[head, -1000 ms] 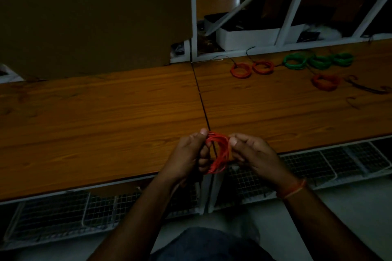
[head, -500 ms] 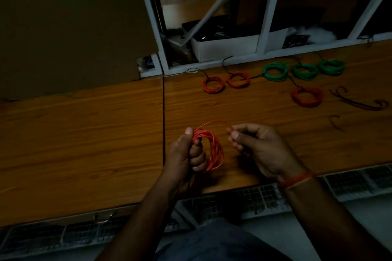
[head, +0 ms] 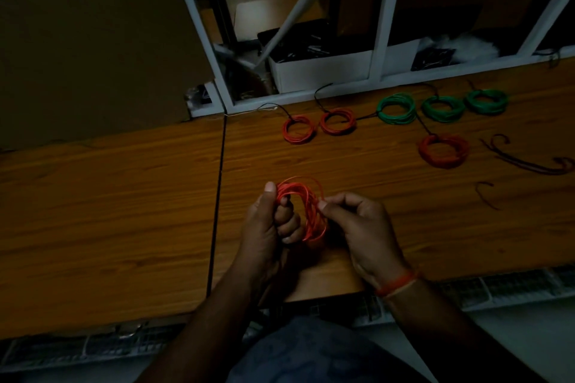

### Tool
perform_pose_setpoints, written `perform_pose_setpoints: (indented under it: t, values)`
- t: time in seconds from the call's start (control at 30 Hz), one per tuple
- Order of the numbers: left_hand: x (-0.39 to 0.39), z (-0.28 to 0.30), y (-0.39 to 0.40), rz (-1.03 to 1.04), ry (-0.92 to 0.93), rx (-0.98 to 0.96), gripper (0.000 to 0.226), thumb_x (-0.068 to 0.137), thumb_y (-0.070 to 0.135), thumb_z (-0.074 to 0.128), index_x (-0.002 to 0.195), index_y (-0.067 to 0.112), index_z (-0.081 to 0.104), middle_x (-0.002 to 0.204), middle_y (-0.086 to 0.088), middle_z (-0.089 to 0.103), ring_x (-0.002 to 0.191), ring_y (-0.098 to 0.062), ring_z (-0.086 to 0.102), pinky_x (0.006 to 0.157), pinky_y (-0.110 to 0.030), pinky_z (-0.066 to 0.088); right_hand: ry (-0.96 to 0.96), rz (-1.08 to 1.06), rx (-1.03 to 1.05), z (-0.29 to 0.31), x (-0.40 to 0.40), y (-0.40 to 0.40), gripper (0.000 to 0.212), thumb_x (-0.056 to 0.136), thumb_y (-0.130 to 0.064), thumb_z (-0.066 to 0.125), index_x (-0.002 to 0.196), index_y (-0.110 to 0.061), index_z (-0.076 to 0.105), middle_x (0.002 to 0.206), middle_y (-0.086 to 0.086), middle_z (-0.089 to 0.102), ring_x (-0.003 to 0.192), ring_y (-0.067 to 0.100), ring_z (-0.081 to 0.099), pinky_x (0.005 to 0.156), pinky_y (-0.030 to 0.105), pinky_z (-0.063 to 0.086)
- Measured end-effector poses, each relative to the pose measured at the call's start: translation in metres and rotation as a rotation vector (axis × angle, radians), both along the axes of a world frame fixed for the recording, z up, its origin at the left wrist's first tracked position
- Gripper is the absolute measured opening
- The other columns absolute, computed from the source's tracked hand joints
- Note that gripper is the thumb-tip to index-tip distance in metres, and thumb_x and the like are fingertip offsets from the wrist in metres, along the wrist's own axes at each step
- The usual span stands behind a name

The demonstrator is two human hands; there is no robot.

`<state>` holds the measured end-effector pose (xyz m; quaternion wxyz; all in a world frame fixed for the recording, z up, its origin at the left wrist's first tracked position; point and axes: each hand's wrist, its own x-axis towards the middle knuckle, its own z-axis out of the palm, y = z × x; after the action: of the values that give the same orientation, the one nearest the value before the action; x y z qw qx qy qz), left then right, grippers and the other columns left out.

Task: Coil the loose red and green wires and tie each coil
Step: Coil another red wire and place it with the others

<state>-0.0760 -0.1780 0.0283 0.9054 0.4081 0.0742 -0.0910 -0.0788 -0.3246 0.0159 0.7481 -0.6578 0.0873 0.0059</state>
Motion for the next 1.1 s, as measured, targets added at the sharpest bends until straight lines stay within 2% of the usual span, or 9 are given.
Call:
perform_pose_setpoints:
  t: [0.13,0.23,0.27,0.33,0.43,0.57,0.7,0.8,1.1]
  values:
    - [0.009,-0.003,0.005,0.024,0.023,0.027,0.034,0.102,0.039,0.044,0.08,0.013,0.049,0.05,0.01,0.024,0.037,-0.002,0.021,0.04,-0.02,0.015,-0.225,0.074,-0.506,0.007,0.004,-0.009,0.015,0.093,-0.017,0.07,0.081,-0.022,0.078,0.084,-0.008,0.073,0.082,0.001,0.067,0.073,0.017,0.051]
    - [0.018,-0.004,0.015,0.017,0.03,0.028,0.034,0.104,0.037,0.042,0.082,0.013,0.049,0.051,0.009,0.025,0.037,-0.003,0.023,0.04,-0.02,0.016,-0.259,0.201,-0.634,0.017,0.005,-0.009,0.034,0.098,-0.039,0.053,0.079,-0.019,0.073,0.078,-0.004,0.068,0.076,0.004,0.062,0.074,0.034,0.053]
    - [0.02,-0.003,0.017,0.009,0.031,0.03,0.034,0.104,0.037,0.043,0.081,0.013,0.049,0.051,0.009,0.025,0.038,-0.003,0.023,0.041,-0.021,0.015,-0.249,0.199,-0.66,0.02,0.006,-0.005,0.039,0.101,-0.047,0.048,0.1,-0.02,0.076,0.082,-0.004,0.069,0.074,0.001,0.06,0.074,0.032,0.053]
    - [0.024,0.001,0.021,-0.025,0.033,0.028,0.034,0.104,0.037,0.044,0.08,0.013,0.05,0.051,0.009,0.026,0.038,-0.004,0.023,0.042,-0.021,0.014,-0.224,0.163,-0.662,0.024,0.007,0.004,0.059,0.102,-0.058,0.039,0.152,-0.027,0.043,0.106,-0.016,0.065,0.085,-0.012,0.054,0.073,0.007,0.044]
    - [0.025,0.007,0.027,-0.084,0.012,0.062,0.036,0.107,0.034,0.041,0.08,0.013,0.05,0.051,0.008,0.03,0.038,-0.004,0.026,0.041,-0.021,0.016,-0.207,0.181,-0.557,0.029,0.01,0.023,0.072,0.098,-0.062,0.03,0.162,-0.035,0.01,0.14,-0.021,0.046,0.117,-0.008,0.051,0.086,0.006,0.041]
    - [0.031,0.005,0.042,-0.084,0.025,0.105,0.034,0.106,0.036,0.045,0.08,0.014,0.051,0.052,0.007,0.034,0.039,-0.005,0.029,0.039,-0.02,0.022,-0.31,0.106,-0.609,0.02,0.005,0.048,0.055,0.105,-0.049,0.036,0.152,-0.02,0.043,0.101,-0.001,0.074,0.086,0.002,0.068,0.067,0.026,0.054]
    - [0.031,0.005,0.053,-0.139,0.009,0.14,0.033,0.101,0.04,0.051,0.081,0.013,0.052,0.054,0.005,0.038,0.041,-0.007,0.032,0.039,-0.02,0.025,-0.167,0.134,-0.37,0.021,0.004,0.05,0.06,0.101,-0.061,0.041,0.14,-0.019,0.06,0.122,0.002,0.072,0.11,0.008,0.068,0.094,0.038,0.057]
    - [0.028,0.008,0.054,-0.213,-0.016,0.117,0.032,0.1,0.039,0.052,0.082,0.012,0.052,0.054,0.004,0.037,0.04,-0.006,0.031,0.038,-0.018,0.026,-0.145,0.103,-0.375,0.021,0.007,0.055,0.066,0.1,-0.061,0.042,0.15,-0.019,0.048,0.148,-0.003,0.054,0.133,-0.001,0.05,0.109,0.023,0.044]
    - [0.015,0.015,0.055,-0.2,0.062,0.115,0.037,0.107,0.027,0.044,0.074,0.011,0.053,0.052,0.004,0.034,0.039,-0.005,0.027,0.04,-0.018,0.019,-0.183,-0.067,-0.251,0.011,-0.009,0.068,0.032,0.106,-0.021,0.051,0.136,-0.019,0.064,0.097,-0.001,0.076,0.09,0.012,0.07,0.081,0.035,0.056]
